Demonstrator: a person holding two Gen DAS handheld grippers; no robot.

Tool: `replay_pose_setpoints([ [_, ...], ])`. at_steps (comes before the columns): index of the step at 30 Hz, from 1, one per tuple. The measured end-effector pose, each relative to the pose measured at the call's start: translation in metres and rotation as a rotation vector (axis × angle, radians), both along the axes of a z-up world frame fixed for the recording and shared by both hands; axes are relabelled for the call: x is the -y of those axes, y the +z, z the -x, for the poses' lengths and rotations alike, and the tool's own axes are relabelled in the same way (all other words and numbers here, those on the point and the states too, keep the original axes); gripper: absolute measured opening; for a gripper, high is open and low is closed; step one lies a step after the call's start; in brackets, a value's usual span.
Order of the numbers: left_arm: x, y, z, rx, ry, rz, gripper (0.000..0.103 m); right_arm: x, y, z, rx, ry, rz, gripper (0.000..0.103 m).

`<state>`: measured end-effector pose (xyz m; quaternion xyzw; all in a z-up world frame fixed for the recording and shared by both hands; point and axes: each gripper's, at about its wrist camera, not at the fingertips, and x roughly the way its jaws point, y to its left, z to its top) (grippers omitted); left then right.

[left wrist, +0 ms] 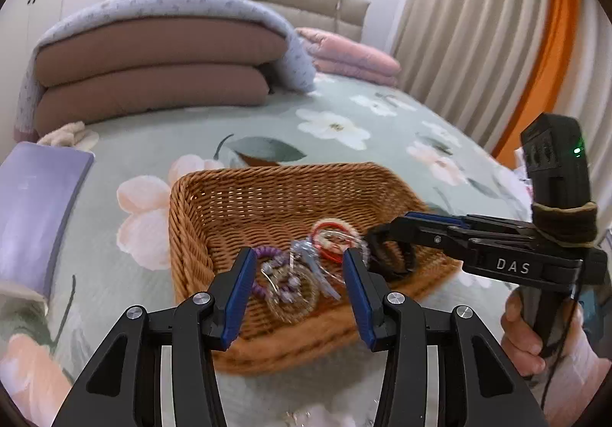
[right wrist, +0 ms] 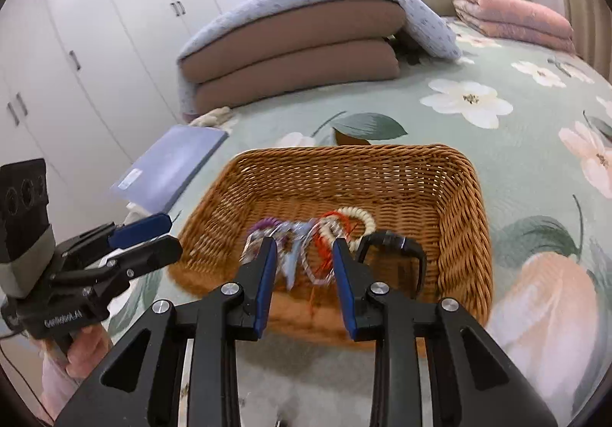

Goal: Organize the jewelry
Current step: 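Withdraw both tools from the basket back over the remaining jewelry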

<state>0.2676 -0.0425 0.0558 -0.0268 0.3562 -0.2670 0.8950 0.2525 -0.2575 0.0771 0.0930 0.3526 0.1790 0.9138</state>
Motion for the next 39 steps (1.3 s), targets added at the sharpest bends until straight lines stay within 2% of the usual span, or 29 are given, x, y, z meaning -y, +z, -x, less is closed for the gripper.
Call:
replay_pose_setpoints([
  [9, -0.022, 0.013, 0.084, 0.065, -0.030, 0.029, 0.049, -0.006, 0.021, 0.093, 0.120, 0.061, 0.122, 0.033],
  [13, -0.027, 0.011, 0.122, 0.078, -0.053, 0.035, 0.049, -0.012, 0.012, 0.124, 0.113, 0.082, 0.178, 0.033],
  [17, -0.021, 0.002, 0.155, 0.072, -0.066, 0.003, 0.049, -0.017, -0.010, 0.147, 0.082, 0.095, 0.200, 0.033],
  [22, -0.009, -0.018, 0.188, 0.054, -0.086, -0.064, 0.049, -0.011, -0.046, 0.157, -0.017, 0.096, 0.128, 0.033],
  [25, -0.001, -0.033, 0.203, 0.033, -0.103, -0.095, 0.049, -0.016, -0.061, 0.157, -0.063, 0.106, 0.118, 0.033],
  [28, 0.007, -0.047, 0.208, 0.000, -0.109, -0.118, 0.049, -0.026, -0.069, 0.159, -0.080, 0.128, 0.131, 0.033],
  [33, 0.030, -0.065, 0.210, -0.024, -0.119, -0.203, 0.049, -0.032, -0.078, 0.154, -0.104, 0.134, 0.138, 0.033],
  [39, 0.050, -0.085, 0.207, -0.047, -0.129, -0.296, 0.049, -0.015, -0.096, 0.144, -0.158, 0.111, 0.063, 0.033],
])
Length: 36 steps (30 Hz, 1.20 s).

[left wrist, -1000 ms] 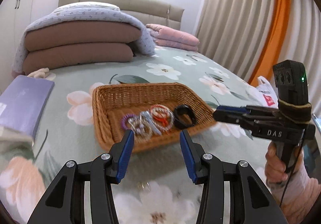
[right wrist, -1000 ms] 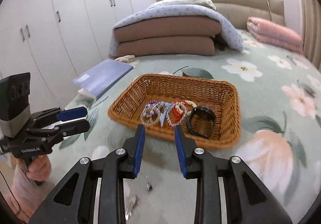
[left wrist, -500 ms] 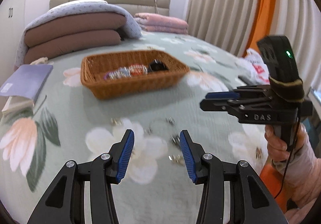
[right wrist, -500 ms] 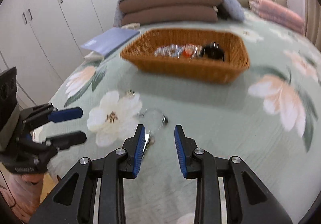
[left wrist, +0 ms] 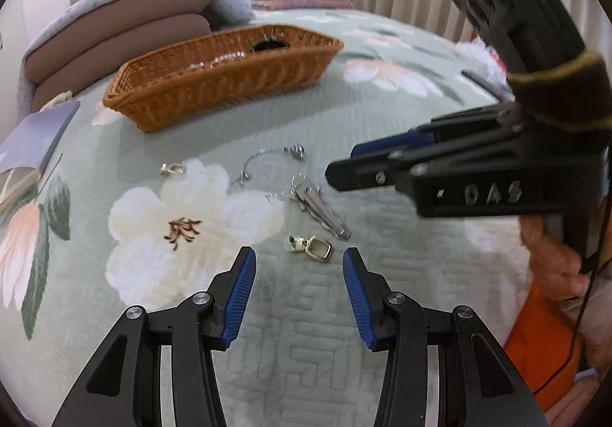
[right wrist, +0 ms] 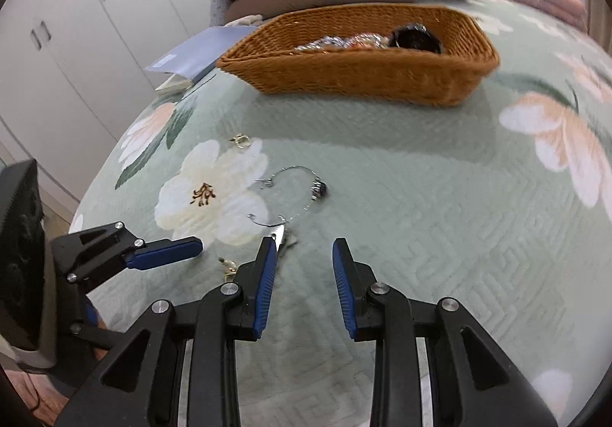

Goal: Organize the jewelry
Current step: 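Withdraw both tools from the basket back over the remaining jewelry, then grasp the silver hair pin with the right tool while the left grasps the gold charm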

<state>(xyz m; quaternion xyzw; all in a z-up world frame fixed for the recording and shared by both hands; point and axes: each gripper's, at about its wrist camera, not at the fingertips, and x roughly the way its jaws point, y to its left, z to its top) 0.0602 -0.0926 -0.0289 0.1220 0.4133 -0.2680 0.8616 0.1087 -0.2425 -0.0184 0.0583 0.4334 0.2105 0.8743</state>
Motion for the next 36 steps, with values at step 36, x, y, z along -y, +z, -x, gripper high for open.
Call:
replay_pose_setpoints([
  [36, -0.019, -0.009, -0.020, -0.044, 0.111, 0.074, 0.051, -0.031, -0.014, 0.017, 0.082, 0.043, 0.235, 0.026],
])
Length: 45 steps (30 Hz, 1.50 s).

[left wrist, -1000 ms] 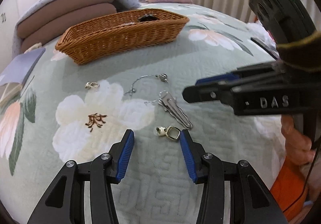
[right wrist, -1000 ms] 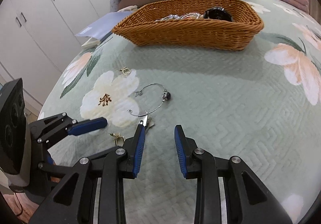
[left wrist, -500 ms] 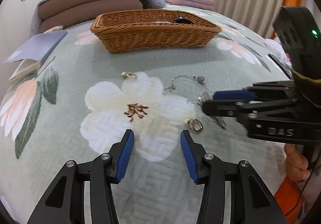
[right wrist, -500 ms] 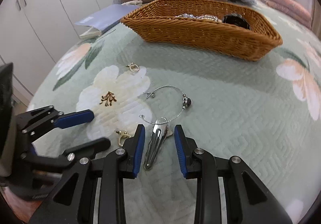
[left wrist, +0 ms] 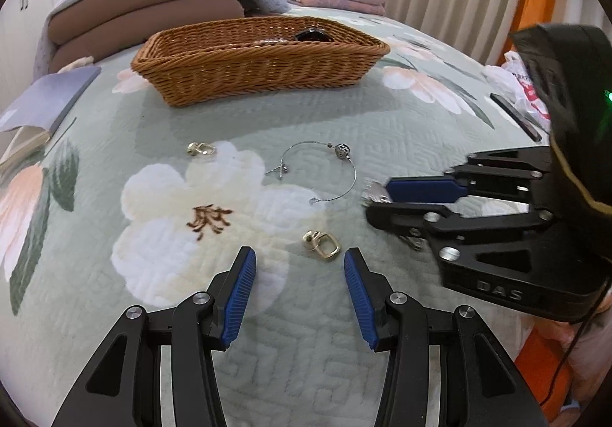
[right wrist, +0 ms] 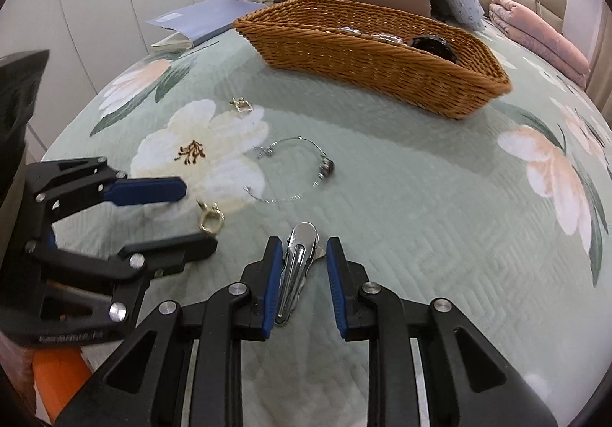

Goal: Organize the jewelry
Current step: 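Grasp the silver hair pin with the right tool while the left grasps the gold charm, then carry the hair pin and gold charm into the basket and open both tools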

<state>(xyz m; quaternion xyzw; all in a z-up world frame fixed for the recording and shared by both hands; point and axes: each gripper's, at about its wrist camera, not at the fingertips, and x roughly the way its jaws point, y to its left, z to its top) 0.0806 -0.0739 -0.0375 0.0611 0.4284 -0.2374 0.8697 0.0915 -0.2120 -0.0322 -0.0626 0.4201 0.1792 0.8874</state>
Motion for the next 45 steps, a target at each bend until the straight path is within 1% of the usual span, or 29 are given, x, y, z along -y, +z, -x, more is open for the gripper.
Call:
replay_pose_setpoints([
  [3, 0.006, 0.000, -0.003, -0.001, -0.002, -0.005, 0.051, 0.004, -0.001, 0.002, 0.001, -0.003, -0.019, 0.026],
  [7, 0.013, -0.002, -0.004, 0.007, 0.001, -0.022, 0.048, 0.000, -0.003, 0.000, 0.010, -0.010, -0.011, 0.027],
  [9, 0.016, -0.002, -0.003, 0.021, -0.007, -0.034, 0.041, -0.005, -0.004, 0.001, 0.026, -0.005, 0.018, 0.027],
  [11, 0.016, -0.001, -0.001, 0.031, -0.014, -0.034, 0.022, -0.007, -0.004, 0.002, 0.036, -0.010, 0.022, 0.026],
  [15, 0.013, 0.000, 0.000, 0.036, -0.018, -0.018, 0.022, 0.000, -0.001, 0.005, 0.037, -0.008, -0.019, 0.026],
  [17, 0.010, 0.002, 0.001, 0.042, -0.019, 0.002, 0.022, 0.005, 0.003, 0.006, 0.044, -0.008, -0.045, 0.026],
  [22, 0.003, 0.009, 0.004, 0.062, -0.005, 0.041, 0.022, 0.015, 0.019, 0.011, 0.087, -0.027, -0.094, 0.026],
  [26, -0.001, 0.019, 0.004, 0.089, 0.005, 0.055, 0.022, 0.024, 0.041, 0.009, 0.131, -0.045, -0.122, 0.026],
  [29, -0.007, 0.034, 0.001, 0.121, 0.013, 0.074, 0.022, 0.030, 0.064, 0.001, 0.177, -0.059, -0.136, 0.026],
  [34, -0.013, 0.067, -0.018, 0.183, 0.029, 0.106, 0.022, 0.042, 0.108, -0.028, 0.256, -0.093, -0.155, 0.026],
  [37, -0.017, 0.092, -0.038, 0.227, 0.046, 0.123, 0.022, 0.045, 0.127, -0.052, 0.301, -0.109, -0.150, 0.026],
  [39, -0.020, 0.107, -0.055, 0.248, 0.055, 0.139, 0.022, 0.047, 0.137, -0.075, 0.300, -0.113, -0.171, 0.026],
  [41, -0.021, 0.116, -0.071, 0.264, 0.066, 0.139, 0.022, 0.048, 0.143, -0.093, 0.295, -0.123, -0.188, 0.026],
  [45, -0.021, 0.127, -0.107, 0.264, 0.082, 0.147, 0.022, 0.046, 0.149, -0.137, 0.260, -0.138, -0.207, 0.026],
])
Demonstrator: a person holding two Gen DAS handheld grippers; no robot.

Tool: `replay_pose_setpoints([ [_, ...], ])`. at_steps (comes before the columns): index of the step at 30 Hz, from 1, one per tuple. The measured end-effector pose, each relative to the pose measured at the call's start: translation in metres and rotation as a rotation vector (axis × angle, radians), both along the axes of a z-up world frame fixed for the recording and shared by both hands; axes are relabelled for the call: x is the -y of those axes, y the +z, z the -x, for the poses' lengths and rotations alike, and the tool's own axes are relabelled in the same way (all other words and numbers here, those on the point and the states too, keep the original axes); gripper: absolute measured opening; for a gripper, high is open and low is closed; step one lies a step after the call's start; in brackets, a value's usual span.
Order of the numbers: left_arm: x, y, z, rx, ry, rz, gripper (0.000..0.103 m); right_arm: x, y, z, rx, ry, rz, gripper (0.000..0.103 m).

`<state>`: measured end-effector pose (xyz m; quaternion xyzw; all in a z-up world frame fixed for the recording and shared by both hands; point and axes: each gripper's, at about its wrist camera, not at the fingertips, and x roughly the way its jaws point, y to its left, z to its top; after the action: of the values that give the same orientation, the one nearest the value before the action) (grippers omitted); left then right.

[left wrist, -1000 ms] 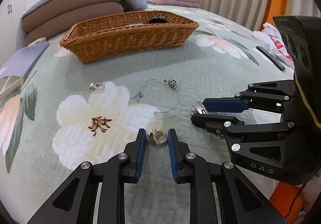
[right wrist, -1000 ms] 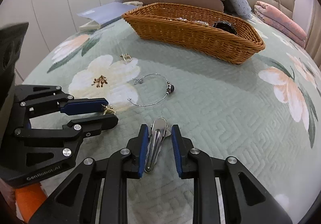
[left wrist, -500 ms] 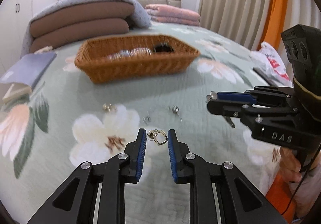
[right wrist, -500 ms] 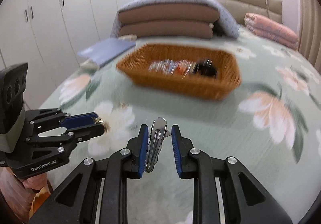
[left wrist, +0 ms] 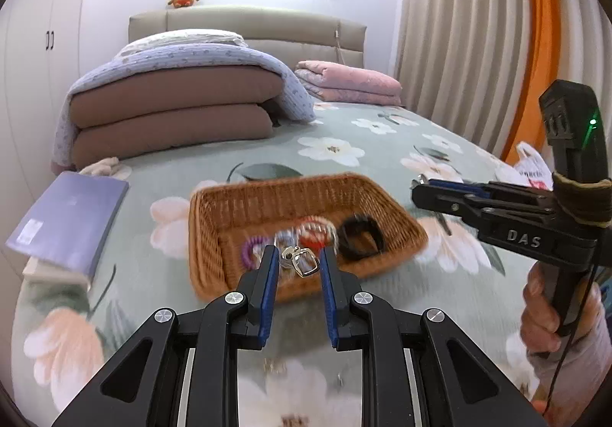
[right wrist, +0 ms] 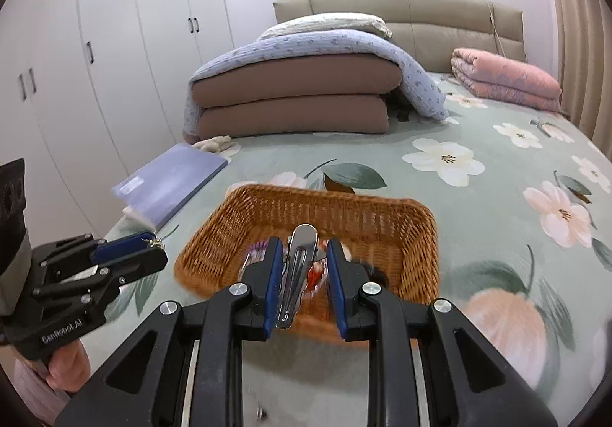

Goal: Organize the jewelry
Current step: 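Carry the hair pin and gold charm into the basket and open both tools, then withdraw both tools from the basket back over the remaining jewelry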

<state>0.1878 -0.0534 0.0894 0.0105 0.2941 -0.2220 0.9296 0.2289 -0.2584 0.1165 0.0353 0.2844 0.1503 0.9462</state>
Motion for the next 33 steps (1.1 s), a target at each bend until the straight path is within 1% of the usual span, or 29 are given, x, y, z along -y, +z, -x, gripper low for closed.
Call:
replay_pose_setpoints([
  [4, 0.004, 0.000, -0.041, -0.032, 0.008, 0.007, 0.022, -0.009, -0.007, -0.051, -0.065, -0.020, 0.032, 0.026],
  [9, 0.012, -0.021, -0.090, -0.115, 0.031, 0.012, 0.022, -0.010, -0.033, -0.102, -0.205, -0.037, 0.000, 0.026],
  [12, 0.018, -0.038, -0.111, -0.165, 0.042, 0.000, 0.022, -0.006, -0.051, -0.123, -0.290, -0.039, -0.040, 0.026],
  [16, 0.023, -0.056, -0.127, -0.213, 0.047, -0.011, 0.022, -0.005, -0.068, -0.140, -0.364, -0.042, -0.035, 0.026],
  [20, 0.025, -0.065, -0.136, -0.240, 0.057, -0.012, 0.022, -0.004, -0.070, -0.144, -0.387, -0.042, -0.023, 0.027],
  [22, 0.022, -0.065, -0.138, -0.251, 0.056, 0.003, 0.023, -0.005, -0.069, -0.143, -0.389, -0.035, -0.020, 0.027],
  [24, 0.018, -0.064, -0.137, -0.261, 0.048, 0.031, 0.024, -0.003, -0.067, -0.139, -0.395, -0.013, -0.043, 0.027],
  [26, 0.014, -0.060, -0.134, -0.266, 0.043, 0.054, 0.038, -0.002, -0.065, -0.134, -0.385, -0.008, -0.049, 0.027],
  [28, 0.011, -0.053, -0.127, -0.239, 0.039, 0.067, 0.045, -0.001, -0.061, -0.126, -0.372, -0.001, -0.056, 0.027],
  [33, -0.004, -0.035, -0.102, -0.193, 0.022, 0.099, 0.046, 0.000, -0.051, -0.098, -0.343, 0.040, -0.092, 0.028],
])
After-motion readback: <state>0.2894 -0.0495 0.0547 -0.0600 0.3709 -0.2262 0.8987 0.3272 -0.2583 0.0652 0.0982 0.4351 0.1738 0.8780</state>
